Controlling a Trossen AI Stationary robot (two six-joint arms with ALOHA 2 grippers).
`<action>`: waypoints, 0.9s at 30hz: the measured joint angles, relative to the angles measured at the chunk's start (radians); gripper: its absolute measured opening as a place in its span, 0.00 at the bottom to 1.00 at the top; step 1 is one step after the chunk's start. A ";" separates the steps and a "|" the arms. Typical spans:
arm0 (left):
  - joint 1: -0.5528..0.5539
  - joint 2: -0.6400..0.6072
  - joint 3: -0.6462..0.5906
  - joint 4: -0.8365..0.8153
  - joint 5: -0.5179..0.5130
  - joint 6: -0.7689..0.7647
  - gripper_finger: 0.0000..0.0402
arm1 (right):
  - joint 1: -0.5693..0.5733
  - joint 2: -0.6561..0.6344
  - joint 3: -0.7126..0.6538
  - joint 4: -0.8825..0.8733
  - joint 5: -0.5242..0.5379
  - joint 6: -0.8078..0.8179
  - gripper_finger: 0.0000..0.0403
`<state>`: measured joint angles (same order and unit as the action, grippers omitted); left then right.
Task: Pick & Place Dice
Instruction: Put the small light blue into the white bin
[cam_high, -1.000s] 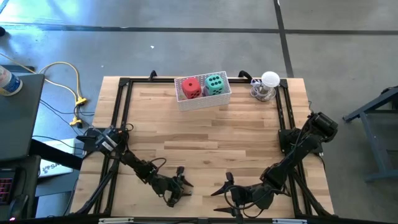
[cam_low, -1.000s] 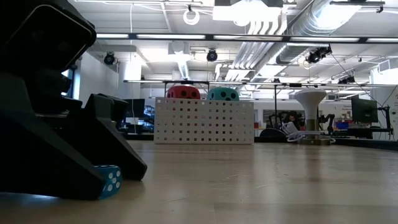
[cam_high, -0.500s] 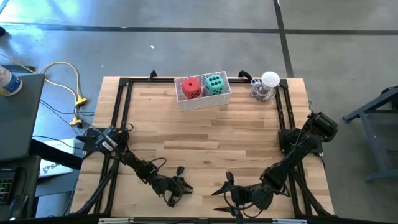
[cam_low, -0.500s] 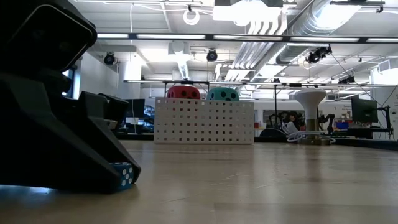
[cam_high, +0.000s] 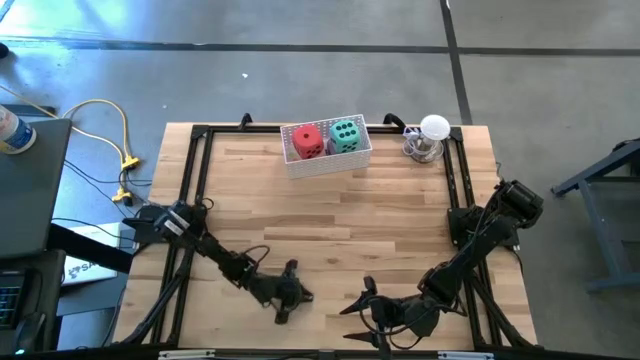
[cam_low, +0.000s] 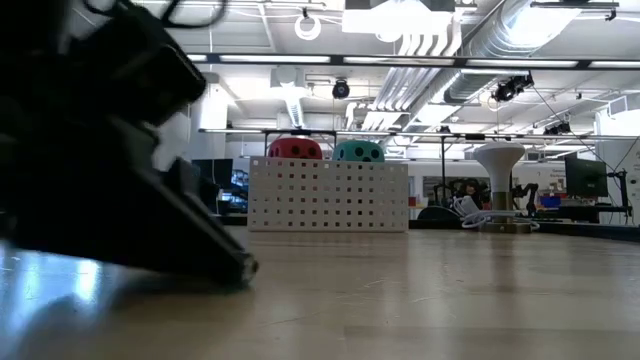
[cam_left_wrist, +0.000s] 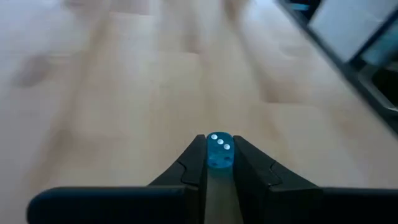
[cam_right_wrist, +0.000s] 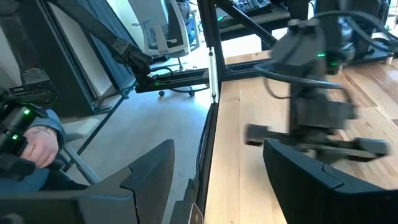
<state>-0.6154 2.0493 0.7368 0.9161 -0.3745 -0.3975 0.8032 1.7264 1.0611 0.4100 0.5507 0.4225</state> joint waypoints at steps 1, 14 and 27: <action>0.013 -0.019 -0.002 -0.018 0.005 -0.004 0.11 | 0.000 0.000 0.000 0.004 0.000 0.000 0.59; 0.364 -0.626 0.001 -0.623 0.032 0.002 0.11 | 0.008 0.000 0.000 0.012 -0.028 0.043 0.59; 0.903 -0.847 0.002 -0.791 0.251 0.090 0.11 | 0.008 0.000 0.000 0.012 0.035 0.136 0.59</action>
<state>0.2880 1.2022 0.7389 0.1252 -0.1233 -0.3071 0.8116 1.7264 1.0611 0.4222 0.5858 0.5581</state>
